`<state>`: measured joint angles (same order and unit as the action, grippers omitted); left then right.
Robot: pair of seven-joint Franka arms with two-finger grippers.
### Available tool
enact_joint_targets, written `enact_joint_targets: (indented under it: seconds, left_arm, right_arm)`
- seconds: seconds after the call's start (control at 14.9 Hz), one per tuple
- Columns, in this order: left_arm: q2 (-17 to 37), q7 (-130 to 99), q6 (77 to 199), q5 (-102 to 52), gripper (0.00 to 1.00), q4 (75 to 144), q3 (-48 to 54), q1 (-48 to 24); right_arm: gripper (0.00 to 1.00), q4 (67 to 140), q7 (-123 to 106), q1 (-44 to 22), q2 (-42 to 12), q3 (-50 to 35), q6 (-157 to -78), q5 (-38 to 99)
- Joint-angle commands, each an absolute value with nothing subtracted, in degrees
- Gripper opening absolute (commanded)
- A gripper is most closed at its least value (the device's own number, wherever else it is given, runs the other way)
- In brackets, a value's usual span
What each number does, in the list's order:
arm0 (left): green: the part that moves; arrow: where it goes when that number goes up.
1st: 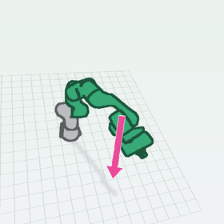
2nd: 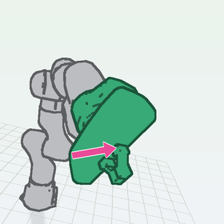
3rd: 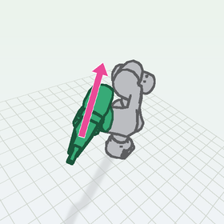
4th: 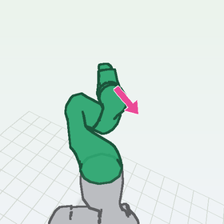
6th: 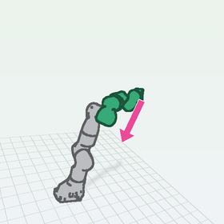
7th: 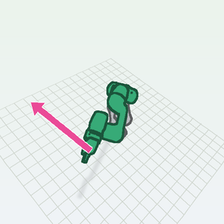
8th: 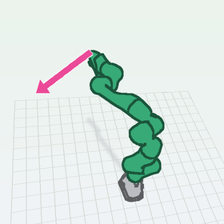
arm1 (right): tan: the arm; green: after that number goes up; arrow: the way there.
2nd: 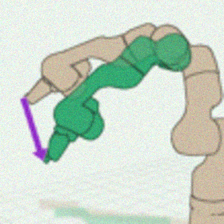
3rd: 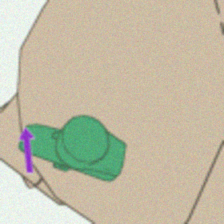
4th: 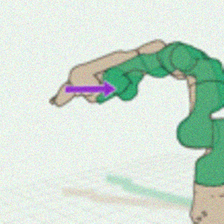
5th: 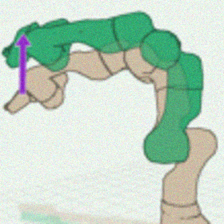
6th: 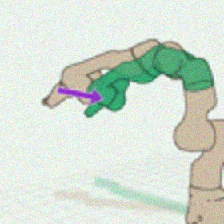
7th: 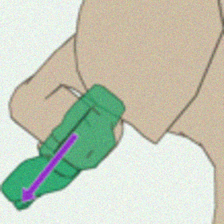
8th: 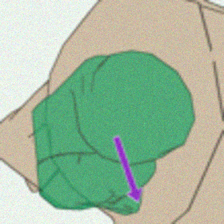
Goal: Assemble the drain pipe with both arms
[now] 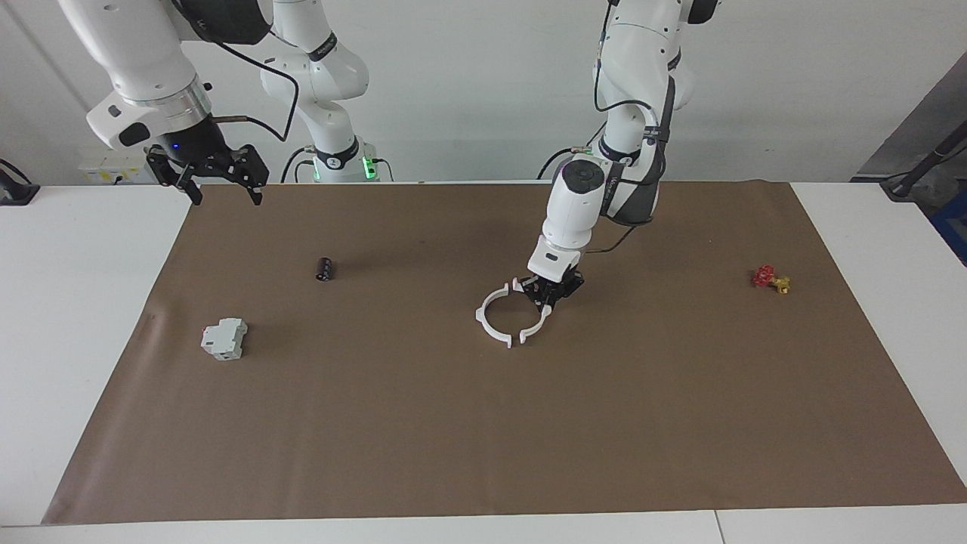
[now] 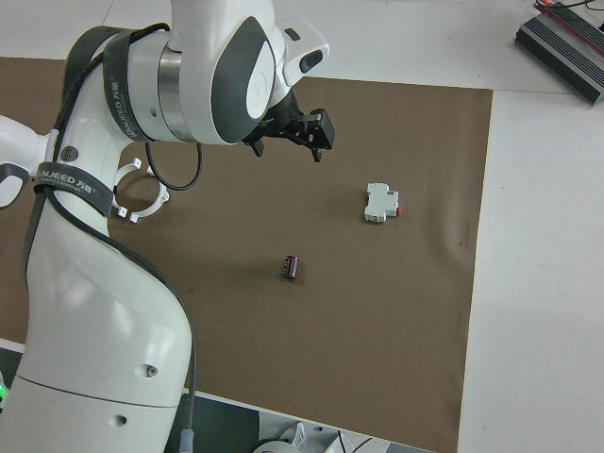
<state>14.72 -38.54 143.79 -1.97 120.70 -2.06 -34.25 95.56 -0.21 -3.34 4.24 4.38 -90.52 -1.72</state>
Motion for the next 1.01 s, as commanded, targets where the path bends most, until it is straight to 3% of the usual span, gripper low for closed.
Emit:
enact_joint_targets:
  seconds: [0.0, 0.94]
  left_arm:
    - [16.43, -39.90, 145.37, -1.85, 0.00, 119.71, -2.99, -35.86]
    - [17.58, -39.81, 146.95, -1.85, 0.00, 119.71, -3.08, -36.12]
  right_arm:
    - [1.00, 95.71, -1.41, -2.81, 4.39, 4.22, -90.62, -1.58]
    - [1.00, 95.63, -1.41, -2.81, 4.39, 4.22, -90.62, -1.58]
